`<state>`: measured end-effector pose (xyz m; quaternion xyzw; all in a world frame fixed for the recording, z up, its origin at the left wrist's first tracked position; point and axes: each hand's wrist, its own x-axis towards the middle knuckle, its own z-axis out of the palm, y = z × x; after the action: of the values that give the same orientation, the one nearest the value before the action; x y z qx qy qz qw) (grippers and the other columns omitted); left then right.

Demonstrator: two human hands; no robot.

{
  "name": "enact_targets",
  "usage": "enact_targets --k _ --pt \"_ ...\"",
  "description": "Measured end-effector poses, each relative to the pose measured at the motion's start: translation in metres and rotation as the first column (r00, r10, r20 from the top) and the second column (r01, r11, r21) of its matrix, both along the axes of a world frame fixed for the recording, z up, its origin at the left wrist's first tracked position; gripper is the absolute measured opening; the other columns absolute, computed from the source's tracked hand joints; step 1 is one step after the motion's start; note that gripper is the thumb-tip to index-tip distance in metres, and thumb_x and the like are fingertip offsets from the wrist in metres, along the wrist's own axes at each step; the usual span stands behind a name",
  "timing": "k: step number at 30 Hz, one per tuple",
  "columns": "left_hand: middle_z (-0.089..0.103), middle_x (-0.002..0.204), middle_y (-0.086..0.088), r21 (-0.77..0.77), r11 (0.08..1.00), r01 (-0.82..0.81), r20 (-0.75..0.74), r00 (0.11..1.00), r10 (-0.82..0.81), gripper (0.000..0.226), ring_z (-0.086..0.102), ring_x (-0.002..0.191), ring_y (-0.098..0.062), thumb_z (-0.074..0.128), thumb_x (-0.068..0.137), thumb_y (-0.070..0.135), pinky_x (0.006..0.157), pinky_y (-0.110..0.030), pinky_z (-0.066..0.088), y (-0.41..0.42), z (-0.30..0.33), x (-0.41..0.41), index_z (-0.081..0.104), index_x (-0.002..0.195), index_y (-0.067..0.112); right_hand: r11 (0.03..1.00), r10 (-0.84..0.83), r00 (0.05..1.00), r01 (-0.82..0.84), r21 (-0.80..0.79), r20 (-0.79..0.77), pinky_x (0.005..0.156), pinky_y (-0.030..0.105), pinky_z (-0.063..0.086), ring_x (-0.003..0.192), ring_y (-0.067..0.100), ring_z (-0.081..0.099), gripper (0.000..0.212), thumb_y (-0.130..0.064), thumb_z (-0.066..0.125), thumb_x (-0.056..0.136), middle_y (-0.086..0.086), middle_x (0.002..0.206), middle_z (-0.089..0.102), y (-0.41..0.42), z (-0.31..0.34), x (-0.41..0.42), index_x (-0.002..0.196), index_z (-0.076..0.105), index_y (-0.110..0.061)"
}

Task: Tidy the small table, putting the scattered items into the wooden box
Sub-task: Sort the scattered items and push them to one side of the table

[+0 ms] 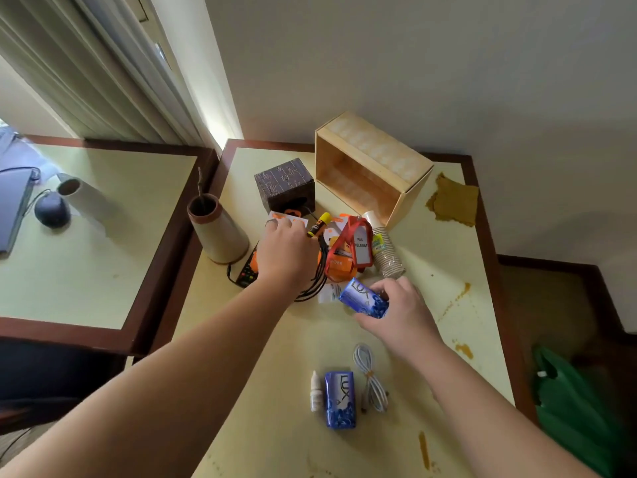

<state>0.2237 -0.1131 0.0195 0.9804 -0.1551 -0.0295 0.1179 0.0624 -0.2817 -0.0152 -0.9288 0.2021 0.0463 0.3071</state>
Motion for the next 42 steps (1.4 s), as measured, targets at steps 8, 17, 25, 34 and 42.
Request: enact_targets --k 8,17,25,34,42 --pt "0.064 0.118 -0.011 0.072 0.996 0.056 -0.025 0.998 -0.054 0.031 0.051 0.117 -0.034 0.054 0.101 0.039 0.087 -0.041 0.046 -0.040 -0.026 0.018 0.066 0.115 0.013 0.988 -0.152 0.988 0.153 -0.012 0.040 0.084 0.035 0.053 0.104 0.015 0.053 0.051 -0.052 0.084 0.073 -0.010 0.108 0.047 -0.016 -0.001 -0.003 0.114 0.059 -0.033" --pt "0.063 0.117 -0.007 -0.093 0.996 0.003 0.015 1.000 -0.002 0.043 0.049 0.109 -0.033 0.053 0.099 0.056 0.091 -0.041 0.043 -0.022 -0.017 -0.011 0.064 0.116 0.018 0.959 -0.274 0.955 0.280 -0.040 0.114 0.087 0.038 0.053 0.112 0.024 0.053 0.051 -0.053 0.080 0.079 -0.001 0.112 0.049 -0.027 0.008 0.039 0.120 0.063 -0.026" --pt "0.044 0.122 0.014 -0.188 0.967 0.169 -0.358 0.905 -0.228 0.060 0.037 0.115 -0.011 0.056 0.089 0.070 0.100 -0.028 0.044 0.060 -0.041 -0.156 0.044 0.140 0.041 0.955 -0.279 0.960 0.276 -0.105 -0.021 0.087 0.038 0.047 0.120 0.028 0.049 0.043 -0.051 0.074 0.090 0.005 0.123 0.050 -0.043 -0.004 0.099 0.122 0.062 -0.025" --pt "0.041 0.130 0.004 -0.045 0.970 0.241 -0.499 0.835 -0.230 0.072 0.038 0.118 -0.019 0.054 0.092 0.055 0.101 -0.027 0.043 0.087 -0.067 -0.191 0.021 0.155 0.046 0.978 -0.132 0.979 0.155 -0.142 0.158 0.090 0.039 0.047 0.112 0.031 0.051 0.049 -0.040 0.073 0.088 0.007 0.118 0.052 0.007 0.008 0.033 0.131 0.061 -0.022" --pt "0.051 0.129 0.002 -0.068 0.976 0.208 -0.469 0.857 -0.215 0.061 0.042 0.120 -0.024 0.060 0.095 0.046 0.101 -0.034 0.044 0.087 -0.082 -0.163 0.040 0.152 0.034 0.980 0.176 0.957 -0.149 0.132 -0.230 0.100 0.026 0.046 0.125 0.013 0.048 0.068 -0.054 0.071 0.086 -0.009 0.134 0.043 0.081 -0.014 -0.094 0.145 0.047 -0.030"
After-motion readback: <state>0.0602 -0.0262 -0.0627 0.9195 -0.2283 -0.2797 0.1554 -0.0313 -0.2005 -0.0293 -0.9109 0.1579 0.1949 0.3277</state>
